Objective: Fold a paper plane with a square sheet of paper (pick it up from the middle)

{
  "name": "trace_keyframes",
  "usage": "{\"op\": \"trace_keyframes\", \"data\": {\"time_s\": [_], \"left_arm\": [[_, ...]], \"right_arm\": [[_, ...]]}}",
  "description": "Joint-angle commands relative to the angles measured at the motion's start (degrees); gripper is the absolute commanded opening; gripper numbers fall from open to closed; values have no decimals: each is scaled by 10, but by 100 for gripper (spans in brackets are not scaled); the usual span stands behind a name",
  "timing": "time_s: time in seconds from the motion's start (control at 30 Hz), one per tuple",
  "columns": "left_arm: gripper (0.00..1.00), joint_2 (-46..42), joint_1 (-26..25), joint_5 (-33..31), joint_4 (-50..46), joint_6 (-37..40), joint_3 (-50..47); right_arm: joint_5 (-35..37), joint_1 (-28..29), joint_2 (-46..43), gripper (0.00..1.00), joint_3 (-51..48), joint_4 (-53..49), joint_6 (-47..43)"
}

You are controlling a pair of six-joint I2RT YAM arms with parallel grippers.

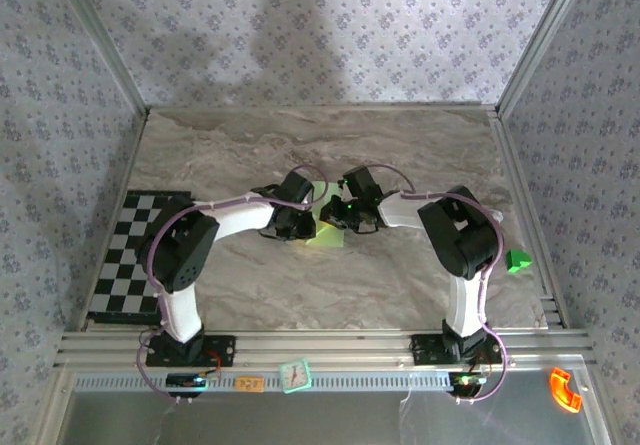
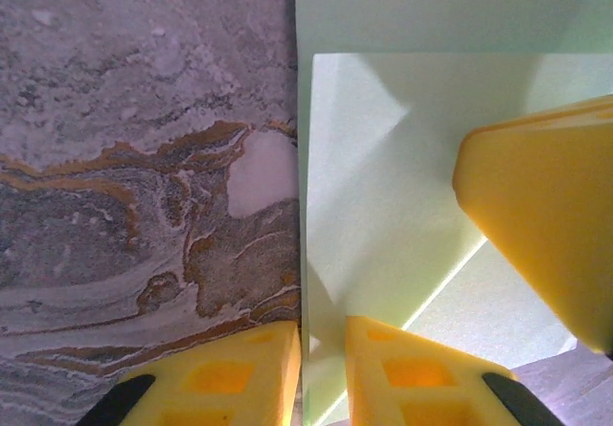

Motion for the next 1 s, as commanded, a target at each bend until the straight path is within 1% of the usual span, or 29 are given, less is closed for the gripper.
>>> {"op": "trace_keyframes", "data": {"time_s": [0.0, 0.27, 0.73, 0.83, 0.97], "left_arm": [[23, 47, -3, -8, -34, -4, -8], [23, 54, -3, -9, -41, -5, -6], [22, 48, -3, -9, -41, -8, -4], [22, 25, -3, -14, -48, -12, 2], [23, -38, -3, -41, -46, -27, 2]], "right_arm": [[-12, 5, 9, 10, -3, -12, -16], [-28, 13, 4, 9, -9, -11, -21], [1, 9, 38, 7, -28, -26, -6], [7, 7, 41, 6, -34, -34, -10], [12, 4, 40, 6, -40, -41, -15]]}}
